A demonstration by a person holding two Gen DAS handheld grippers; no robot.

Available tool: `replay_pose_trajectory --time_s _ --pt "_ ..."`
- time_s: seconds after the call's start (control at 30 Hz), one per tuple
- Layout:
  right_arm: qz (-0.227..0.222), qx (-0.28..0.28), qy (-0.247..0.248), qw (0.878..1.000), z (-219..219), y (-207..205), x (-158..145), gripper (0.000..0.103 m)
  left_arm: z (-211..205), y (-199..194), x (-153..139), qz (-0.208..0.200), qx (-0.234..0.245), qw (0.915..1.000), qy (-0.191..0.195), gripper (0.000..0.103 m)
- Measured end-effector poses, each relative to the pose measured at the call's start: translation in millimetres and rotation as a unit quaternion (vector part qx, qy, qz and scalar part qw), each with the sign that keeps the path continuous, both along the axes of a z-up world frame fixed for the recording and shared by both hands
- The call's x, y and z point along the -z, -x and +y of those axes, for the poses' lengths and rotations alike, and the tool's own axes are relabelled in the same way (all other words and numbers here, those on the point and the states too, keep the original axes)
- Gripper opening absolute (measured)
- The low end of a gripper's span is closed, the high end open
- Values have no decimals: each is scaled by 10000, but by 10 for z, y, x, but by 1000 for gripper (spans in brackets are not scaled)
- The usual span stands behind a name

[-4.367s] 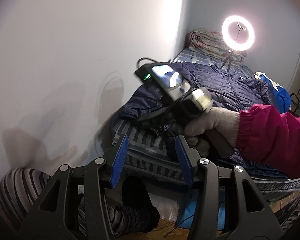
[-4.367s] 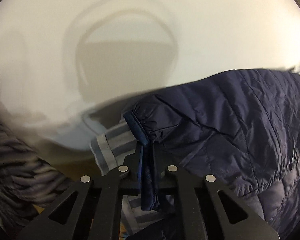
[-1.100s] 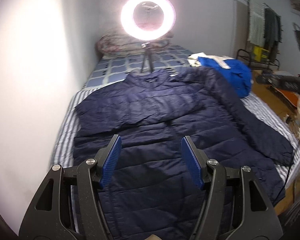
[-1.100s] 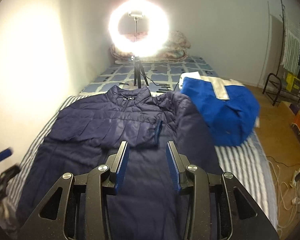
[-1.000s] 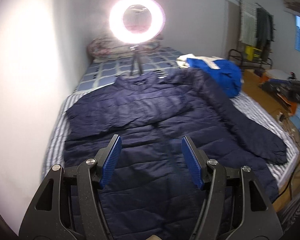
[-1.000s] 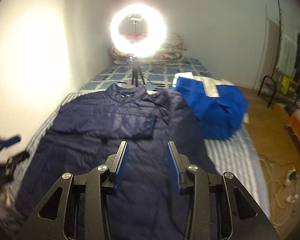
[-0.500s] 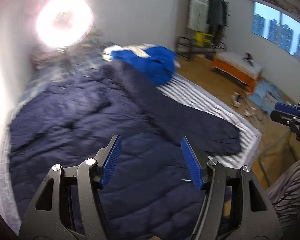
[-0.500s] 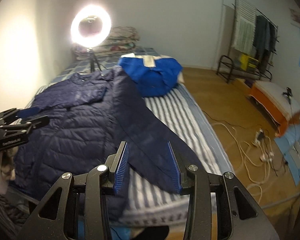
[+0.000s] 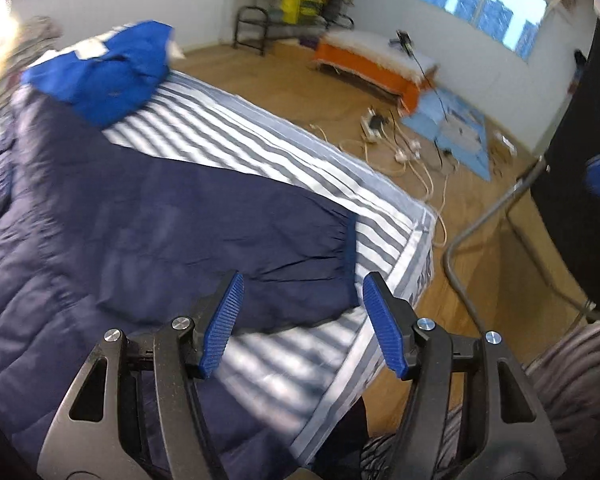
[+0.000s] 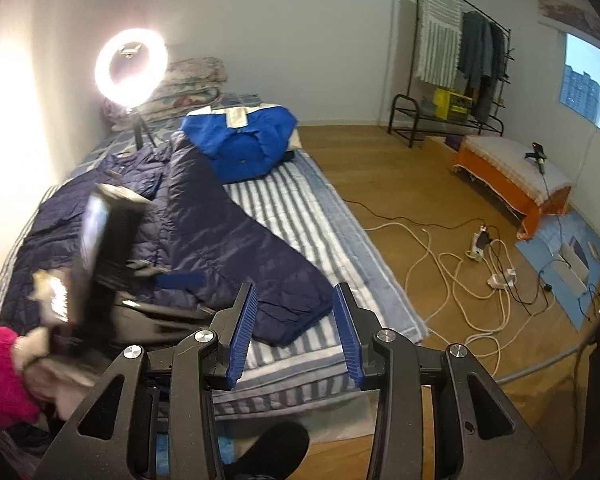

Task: Fold large clothes
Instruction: 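Reach the left tool to the other sleeve cuff and grasp it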

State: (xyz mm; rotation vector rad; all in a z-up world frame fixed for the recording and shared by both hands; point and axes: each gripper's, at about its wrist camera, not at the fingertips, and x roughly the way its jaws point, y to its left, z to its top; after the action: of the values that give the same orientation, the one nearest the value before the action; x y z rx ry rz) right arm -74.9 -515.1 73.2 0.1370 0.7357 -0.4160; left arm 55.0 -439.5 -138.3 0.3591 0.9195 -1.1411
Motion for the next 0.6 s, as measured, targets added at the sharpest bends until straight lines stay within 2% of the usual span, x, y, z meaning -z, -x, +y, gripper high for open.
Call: replay_pose_trajectory --time_s 0.17,0.33,0.43,0.57,0.6 --pt "-42 105 -74 9999 -102 73 18 38 -466 61 309 127 157 9989 -425 64" --pt "-115 88 -101 9998 -136 97 9 38 -650 49 544 -6 139 9963 -843 65" --pt "-119 89 -105 9998 -137 100 9 38 -702 6 678 59 75 9952 -974 65" --pt "-132 112 -163 9997 -177 96 7 38 -754 60 756 -220 128 9941 -1058 65" --pt "-142 135 -182 9996 -189 100 5 38 -758 64 759 -235 126 9941 -1047 61"
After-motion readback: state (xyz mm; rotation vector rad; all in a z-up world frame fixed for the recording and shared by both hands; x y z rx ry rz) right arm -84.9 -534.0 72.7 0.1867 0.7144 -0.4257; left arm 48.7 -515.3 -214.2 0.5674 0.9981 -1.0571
